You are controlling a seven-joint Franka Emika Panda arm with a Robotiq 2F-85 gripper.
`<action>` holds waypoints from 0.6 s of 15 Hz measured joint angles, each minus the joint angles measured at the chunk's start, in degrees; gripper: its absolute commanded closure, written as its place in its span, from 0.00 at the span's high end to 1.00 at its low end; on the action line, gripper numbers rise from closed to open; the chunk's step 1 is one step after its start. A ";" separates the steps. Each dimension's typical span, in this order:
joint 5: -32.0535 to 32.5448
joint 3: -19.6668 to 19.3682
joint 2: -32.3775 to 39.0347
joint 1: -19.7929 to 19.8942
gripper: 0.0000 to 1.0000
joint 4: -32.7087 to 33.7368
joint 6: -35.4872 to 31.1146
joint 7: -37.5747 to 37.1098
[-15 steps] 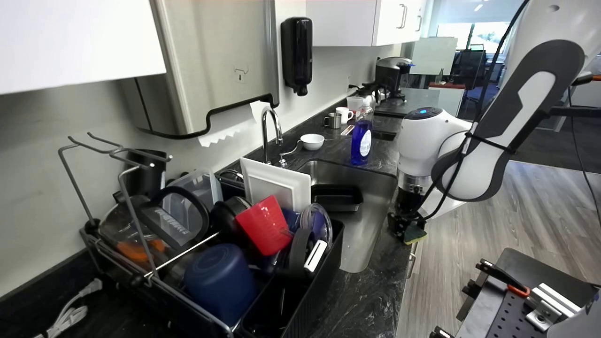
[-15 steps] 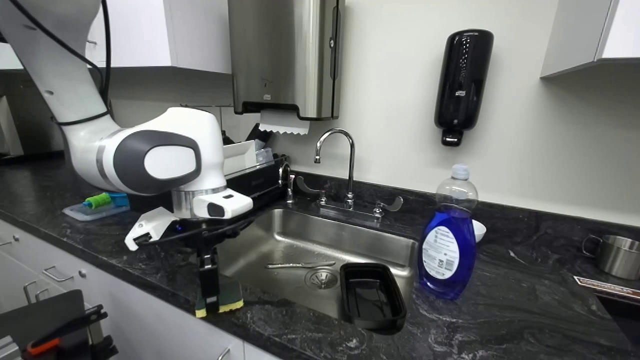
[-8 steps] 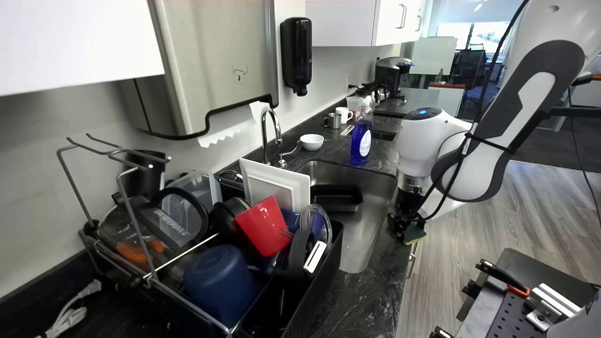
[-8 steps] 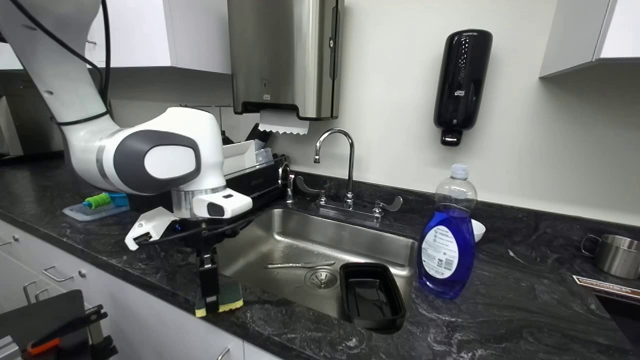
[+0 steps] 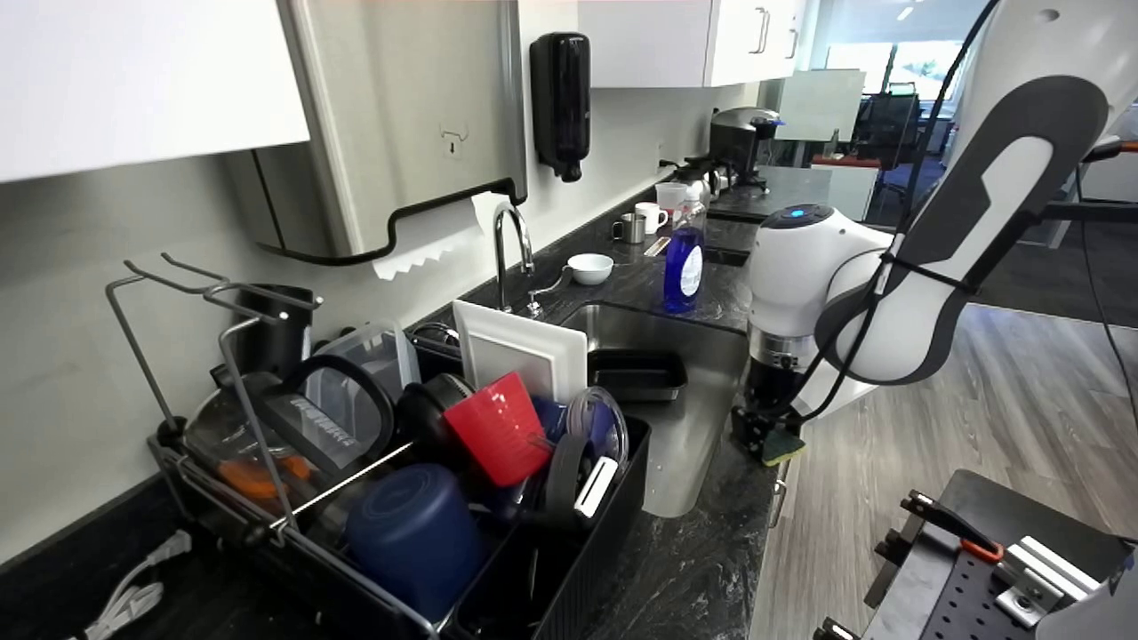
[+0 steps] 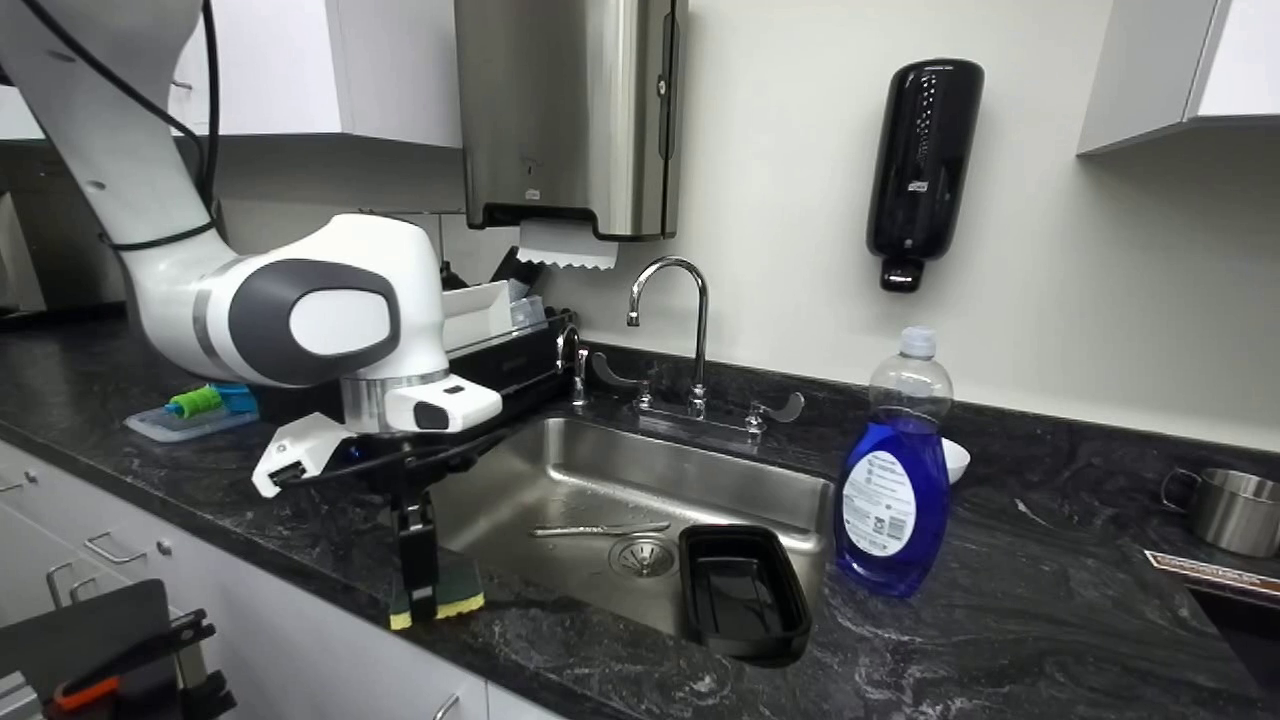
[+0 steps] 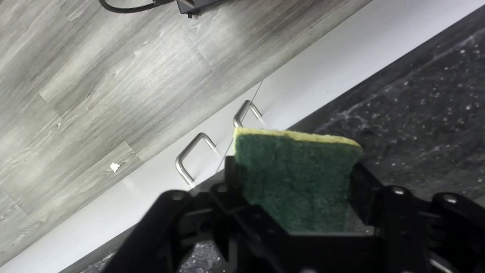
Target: Use the sponge to wipe the counter.
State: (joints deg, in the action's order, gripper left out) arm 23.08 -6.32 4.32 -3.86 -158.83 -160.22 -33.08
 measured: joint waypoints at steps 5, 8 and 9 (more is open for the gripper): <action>0.00 0.29 0.03 -0.04 0.44 0.17 0.19 0.26; -0.03 0.57 0.35 -0.15 0.44 0.86 0.52 0.26; -0.03 0.59 0.56 -0.16 0.44 1.29 0.62 0.26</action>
State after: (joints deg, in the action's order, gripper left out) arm 23.05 -5.73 4.88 -4.03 -157.54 -159.60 -32.82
